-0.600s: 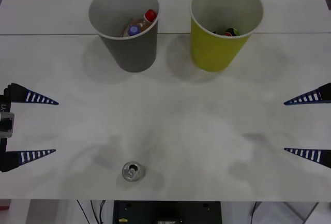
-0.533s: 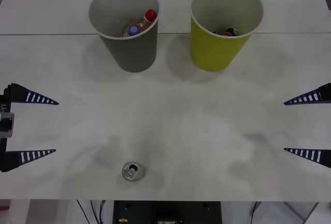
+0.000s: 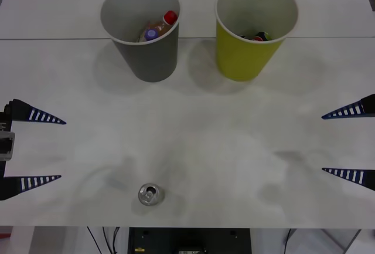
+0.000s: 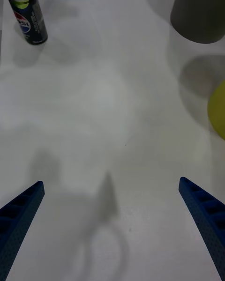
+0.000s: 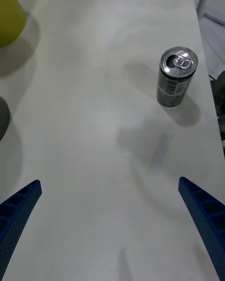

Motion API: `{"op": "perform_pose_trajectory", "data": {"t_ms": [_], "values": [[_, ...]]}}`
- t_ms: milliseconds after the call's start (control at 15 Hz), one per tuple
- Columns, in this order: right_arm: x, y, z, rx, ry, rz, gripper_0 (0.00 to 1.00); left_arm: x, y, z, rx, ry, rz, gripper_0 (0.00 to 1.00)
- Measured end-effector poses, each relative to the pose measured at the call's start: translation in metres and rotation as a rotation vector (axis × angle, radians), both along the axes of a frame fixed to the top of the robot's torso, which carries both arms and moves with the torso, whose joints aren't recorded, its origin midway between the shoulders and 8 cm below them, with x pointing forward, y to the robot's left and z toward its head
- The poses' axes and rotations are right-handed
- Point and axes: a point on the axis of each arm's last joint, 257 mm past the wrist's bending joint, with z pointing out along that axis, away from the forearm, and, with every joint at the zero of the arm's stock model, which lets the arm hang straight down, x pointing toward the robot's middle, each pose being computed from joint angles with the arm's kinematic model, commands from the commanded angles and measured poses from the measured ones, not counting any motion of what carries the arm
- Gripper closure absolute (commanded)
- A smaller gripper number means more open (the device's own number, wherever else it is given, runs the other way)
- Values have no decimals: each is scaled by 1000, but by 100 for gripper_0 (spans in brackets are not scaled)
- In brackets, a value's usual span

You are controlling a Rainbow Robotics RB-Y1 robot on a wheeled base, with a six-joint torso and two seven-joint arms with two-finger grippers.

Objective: Put the can into the green bin and the plastic bottle into the gray bin

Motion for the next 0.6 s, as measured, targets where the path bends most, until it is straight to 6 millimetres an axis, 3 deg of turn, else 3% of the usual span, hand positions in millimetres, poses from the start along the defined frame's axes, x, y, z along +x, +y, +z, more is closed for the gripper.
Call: {"op": "perform_pose_trajectory", "data": {"t_ms": [600], "values": [[0,0,0,0,0,0,0,-8,-18,-37,-124,31,-45,0]]}}
